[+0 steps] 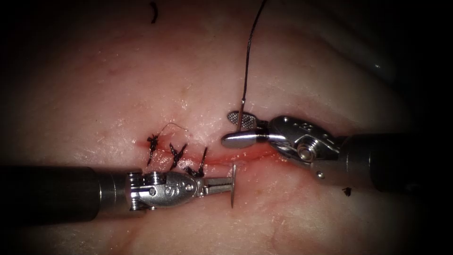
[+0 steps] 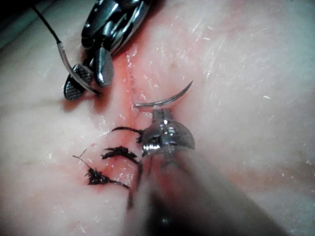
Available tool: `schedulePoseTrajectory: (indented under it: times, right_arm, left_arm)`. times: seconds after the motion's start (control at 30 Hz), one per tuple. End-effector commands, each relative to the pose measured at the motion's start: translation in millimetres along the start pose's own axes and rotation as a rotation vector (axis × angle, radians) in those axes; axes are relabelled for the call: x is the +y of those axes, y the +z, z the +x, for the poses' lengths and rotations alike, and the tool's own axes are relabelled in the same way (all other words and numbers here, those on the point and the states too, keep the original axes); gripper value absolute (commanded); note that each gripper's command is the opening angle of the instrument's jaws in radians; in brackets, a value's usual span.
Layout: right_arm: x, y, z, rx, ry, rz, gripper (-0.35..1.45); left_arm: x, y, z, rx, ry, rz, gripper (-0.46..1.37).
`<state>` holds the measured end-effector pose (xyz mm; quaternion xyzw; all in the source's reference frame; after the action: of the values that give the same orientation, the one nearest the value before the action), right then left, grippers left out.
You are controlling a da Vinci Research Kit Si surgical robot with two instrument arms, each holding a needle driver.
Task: Wound Closure
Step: Use the left gripper to extract the needle from the incision
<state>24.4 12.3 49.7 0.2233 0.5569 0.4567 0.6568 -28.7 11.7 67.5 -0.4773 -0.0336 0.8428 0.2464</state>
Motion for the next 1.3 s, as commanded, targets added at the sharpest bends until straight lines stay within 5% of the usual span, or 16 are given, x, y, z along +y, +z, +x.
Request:
schedulePoseTrajectory:
  times: [0.03, 0.3, 0.4, 0.7, 0.93, 1.0, 1.03, 1.07, 1.3]
  right_arm:
    - [0.2, -0.3, 0.3, 0.024, -0.014, 0.010, 1.14]
    - [2.6, -2.9, 3.5, 0.087, -0.052, 0.024, 1.02]
    - [2.9, -3.9, 3.4, 0.085, -0.060, 0.033, 1.01]
    - [3.0, -5.6, 1.7, 0.088, -0.081, 0.049, 0.90]
    - [3.0, -6.5, 0.7, 0.091, -0.090, 0.056, 0.74]
    - [3.0, -6.5, 0.6, 0.091, -0.091, 0.057, 0.69]
    - [3.0, -6.6, 0.6, 0.091, -0.092, 0.057, 0.68]
    - [2.9, -6.6, 0.5, 0.091, -0.092, 0.058, 0.62]
    - [2.3, -7.0, 0.5, 0.094, -0.222, 0.064, 0.58]
  left_arm:
    - [0.1, 0.0, 0.0, -0.002, 0.014, 0.002, -0.15]
    - [0.3, -0.4, 0.9, -0.003, 0.162, 0.020, 0.23]
    - [0.6, -0.2, 1.7, 0.003, 0.238, 0.040, 0.52]
    - [1.4, 2.0, 4.2, 0.037, 0.347, 0.051, 0.68]
    - [0.8, 3.2, 5.2, 0.063, 0.393, 0.034, 0.50]
    - [0.2, 3.0, 5.2, 0.067, 0.379, 0.027, 0.13]
    - [-0.1, 2.8, 5.1, 0.069, 0.344, 0.019, -0.26]
    - [-0.5, 2.5, 4.9, 0.072, 0.285, 0.006, -0.35]
    - [-1.4, 1.2, 4.7, 0.128, 0.121, -0.085, -0.35]
